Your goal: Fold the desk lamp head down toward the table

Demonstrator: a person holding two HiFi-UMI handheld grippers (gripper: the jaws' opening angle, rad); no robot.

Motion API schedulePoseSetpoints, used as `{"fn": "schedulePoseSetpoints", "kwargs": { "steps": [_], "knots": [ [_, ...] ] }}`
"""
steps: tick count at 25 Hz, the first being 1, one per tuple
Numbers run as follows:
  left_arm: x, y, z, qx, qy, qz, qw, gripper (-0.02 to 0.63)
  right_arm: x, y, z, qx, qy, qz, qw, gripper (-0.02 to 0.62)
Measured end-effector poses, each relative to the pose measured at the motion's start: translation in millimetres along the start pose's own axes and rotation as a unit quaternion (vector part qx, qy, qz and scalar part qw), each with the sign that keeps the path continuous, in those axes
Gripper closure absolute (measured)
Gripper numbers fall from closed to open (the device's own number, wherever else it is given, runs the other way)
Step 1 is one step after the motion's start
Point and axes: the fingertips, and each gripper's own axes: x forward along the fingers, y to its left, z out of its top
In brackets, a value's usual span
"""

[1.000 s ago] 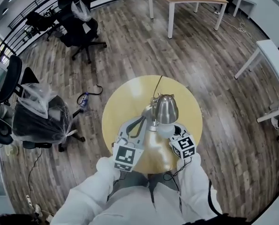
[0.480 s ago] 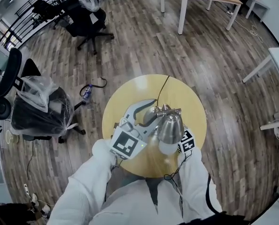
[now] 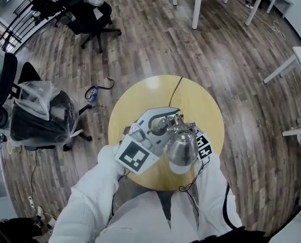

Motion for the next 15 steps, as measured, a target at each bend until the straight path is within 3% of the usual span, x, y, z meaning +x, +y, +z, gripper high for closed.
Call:
{"fn": "schedulePoseSetpoints", "kwargs": {
  "steps": [8, 15],
  "knots": [
    [-5, -32, -3, 0.048, 0.016, -0.064, 0.9967, 0.563, -1, -2, -4, -0.018, 0.008, 0.017, 1.0, 0.583],
    [-7, -49, -9, 0.101, 0.02, -0.048, 0.9935, 0.546, -2, -4, -10, -0.026, 0.01, 0.018, 0.999, 0.583]
  ]
}}
